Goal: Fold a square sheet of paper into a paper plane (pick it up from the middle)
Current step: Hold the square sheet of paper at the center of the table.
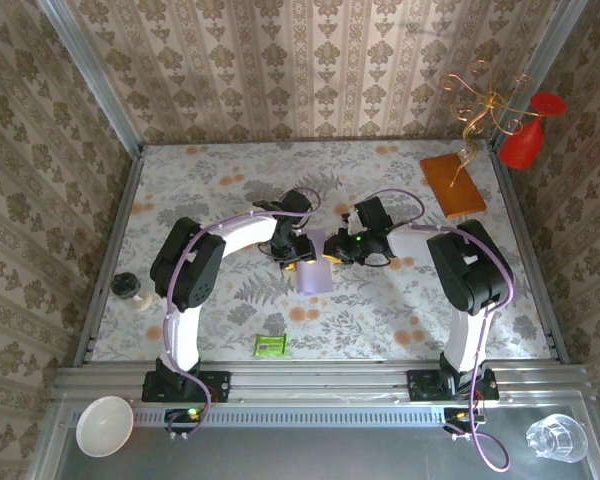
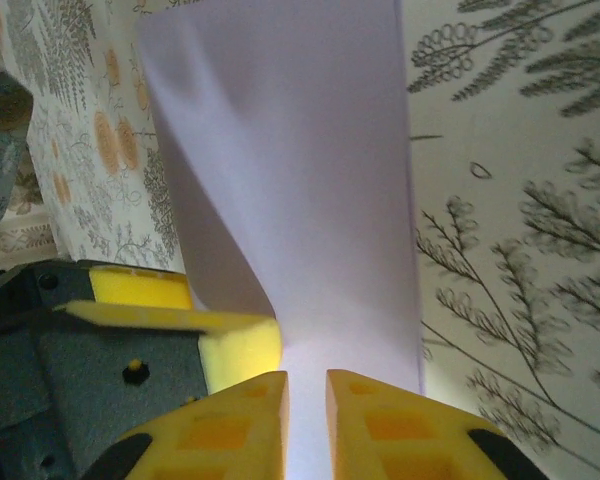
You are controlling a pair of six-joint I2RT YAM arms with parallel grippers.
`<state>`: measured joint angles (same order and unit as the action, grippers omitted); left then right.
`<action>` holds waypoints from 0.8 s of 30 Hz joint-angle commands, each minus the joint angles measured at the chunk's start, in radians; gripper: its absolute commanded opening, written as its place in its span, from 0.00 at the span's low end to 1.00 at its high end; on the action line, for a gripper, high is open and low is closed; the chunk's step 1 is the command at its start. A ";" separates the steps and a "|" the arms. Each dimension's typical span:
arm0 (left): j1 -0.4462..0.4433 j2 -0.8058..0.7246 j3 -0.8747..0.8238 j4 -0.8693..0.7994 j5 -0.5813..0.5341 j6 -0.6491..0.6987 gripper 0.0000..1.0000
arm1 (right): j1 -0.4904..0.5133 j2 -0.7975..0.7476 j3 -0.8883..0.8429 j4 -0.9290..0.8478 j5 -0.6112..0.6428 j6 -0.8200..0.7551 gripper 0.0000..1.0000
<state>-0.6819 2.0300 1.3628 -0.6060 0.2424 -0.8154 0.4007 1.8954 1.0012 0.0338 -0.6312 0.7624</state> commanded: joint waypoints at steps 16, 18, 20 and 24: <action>-0.017 0.124 -0.084 0.024 0.026 0.025 0.48 | 0.003 0.150 0.025 -0.166 0.088 -0.052 0.10; -0.011 0.090 -0.074 0.011 0.025 0.033 0.48 | 0.003 0.160 0.014 -0.179 0.112 -0.055 0.10; 0.000 0.042 -0.059 0.000 0.033 0.036 0.48 | 0.002 0.169 0.009 -0.200 0.134 -0.065 0.09; 0.036 -0.083 -0.028 -0.003 0.054 0.047 0.50 | 0.003 0.192 0.005 -0.232 0.160 -0.082 0.09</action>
<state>-0.6659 1.9839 1.3502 -0.5903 0.2775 -0.7990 0.4057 1.9789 1.0485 -0.0338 -0.6243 0.7162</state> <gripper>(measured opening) 0.492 0.092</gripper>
